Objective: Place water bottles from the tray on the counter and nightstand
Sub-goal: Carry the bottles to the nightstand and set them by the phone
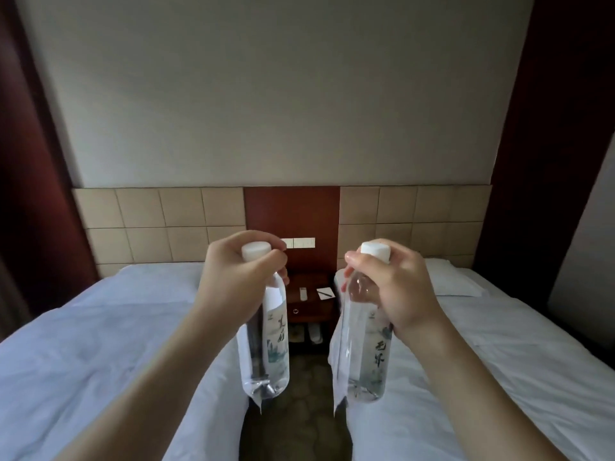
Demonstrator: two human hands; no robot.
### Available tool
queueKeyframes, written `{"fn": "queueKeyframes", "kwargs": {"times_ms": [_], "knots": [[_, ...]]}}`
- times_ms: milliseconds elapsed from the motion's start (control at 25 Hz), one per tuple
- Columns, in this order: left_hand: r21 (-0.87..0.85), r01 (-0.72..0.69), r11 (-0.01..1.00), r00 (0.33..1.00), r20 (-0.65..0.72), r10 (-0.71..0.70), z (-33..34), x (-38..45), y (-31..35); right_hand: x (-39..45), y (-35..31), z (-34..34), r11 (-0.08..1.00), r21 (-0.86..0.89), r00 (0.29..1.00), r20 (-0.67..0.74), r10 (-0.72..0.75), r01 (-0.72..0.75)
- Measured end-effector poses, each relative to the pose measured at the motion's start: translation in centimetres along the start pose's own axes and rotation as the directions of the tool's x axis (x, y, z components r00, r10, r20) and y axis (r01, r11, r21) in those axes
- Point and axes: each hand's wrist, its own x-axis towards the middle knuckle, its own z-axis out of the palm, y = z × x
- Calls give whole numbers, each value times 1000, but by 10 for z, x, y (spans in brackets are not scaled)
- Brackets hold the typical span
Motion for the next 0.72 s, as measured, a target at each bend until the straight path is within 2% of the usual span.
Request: {"fn": "queueKeyframes", "kwargs": {"times_ms": [120, 480, 720], "knots": [[0, 12, 1000, 1000, 4, -12, 24, 74, -49, 86, 49, -9, 1000, -7, 999, -35, -17, 17], [5, 78, 997, 995, -68, -77, 48, 286, -158, 315, 158, 11, 1000, -21, 1000, 1, 5, -5], [-41, 90, 995, 995, -39, -92, 63, 447, -283, 474, 271, 39, 998, -47, 1000, 7, 30, -30]]}}
